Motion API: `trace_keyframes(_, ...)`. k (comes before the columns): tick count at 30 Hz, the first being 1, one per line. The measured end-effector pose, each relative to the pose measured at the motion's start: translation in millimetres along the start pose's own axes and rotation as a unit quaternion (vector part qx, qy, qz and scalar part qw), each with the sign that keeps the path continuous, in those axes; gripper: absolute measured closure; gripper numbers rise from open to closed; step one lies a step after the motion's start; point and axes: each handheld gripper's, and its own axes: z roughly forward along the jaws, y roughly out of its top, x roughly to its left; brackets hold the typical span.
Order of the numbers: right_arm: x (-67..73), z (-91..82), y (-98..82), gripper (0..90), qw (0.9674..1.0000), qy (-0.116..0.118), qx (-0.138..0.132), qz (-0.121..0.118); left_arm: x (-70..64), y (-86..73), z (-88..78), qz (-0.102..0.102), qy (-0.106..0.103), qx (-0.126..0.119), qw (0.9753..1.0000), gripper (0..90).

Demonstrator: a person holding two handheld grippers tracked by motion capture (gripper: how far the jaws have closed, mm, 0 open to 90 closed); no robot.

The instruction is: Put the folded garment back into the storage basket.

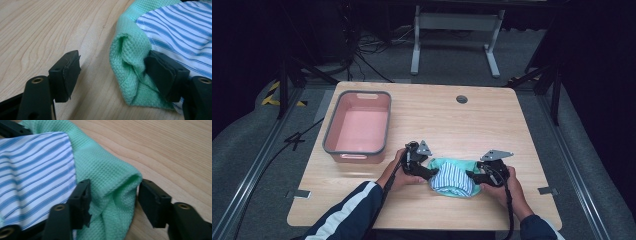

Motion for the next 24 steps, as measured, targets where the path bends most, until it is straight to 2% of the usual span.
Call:
trace_keyframes(1,2.3,0.3,-0.6,57.2,1.0,0.004,-0.007,-0.001,-0.5,0.3,-0.1,0.0,0.0,0.0,1.0,29.8)
trace_keyframes(2,2.3,0.3,-0.6,57.2,1.0,0.004,-0.007,-0.001,-1.0,0.5,-0.4,0.001,0.001,0.001,1.0,29.8)
trace_keyframes(3,2.9,0.0,-0.5,60.9,0.9999,0.008,-0.007,-0.003,-2.1,0.9,-1.2,0.002,-0.003,0.003,1.0,32.1)
trace_keyframes(6,4.4,-0.4,-0.1,70.9,0.9998,0.018,-0.005,-0.009,-6.3,1.9,-3.3,0.016,-0.023,0.005,0.9996,54.7)
trace_keyframes(8,3.9,-0.1,-0.9,76.4,0.9996,0.025,-0.009,-0.009,-6.5,1.6,-3.4,0.014,-0.037,0.002,0.9992,65.7)
trace_keyframes(13,4.4,-0.5,-1.8,80.3,0.9994,0.029,-0.012,-0.017,-0.9,-0.8,-3.7,-0.003,-0.062,-0.004,0.9981,79.3)
trace_keyframes(19,6.8,-1.5,-3.2,82.0,0.9994,0.024,-0.017,-0.016,-2.0,-0.1,-4.2,-0.003,-0.057,-0.002,0.9984,81.7)
trace_keyframes(21,6.9,-2.3,-3.1,82.4,0.9994,0.023,-0.019,-0.018,-1.6,0.0,-5.1,-0.011,-0.061,0.0,0.9981,82.3)
trace_keyframes(24,7.0,-5.4,-2.9,82.7,0.9992,0.025,-0.023,-0.02,-1.6,0.4,-6.3,-0.011,-0.06,0.0,0.9981,82.9)
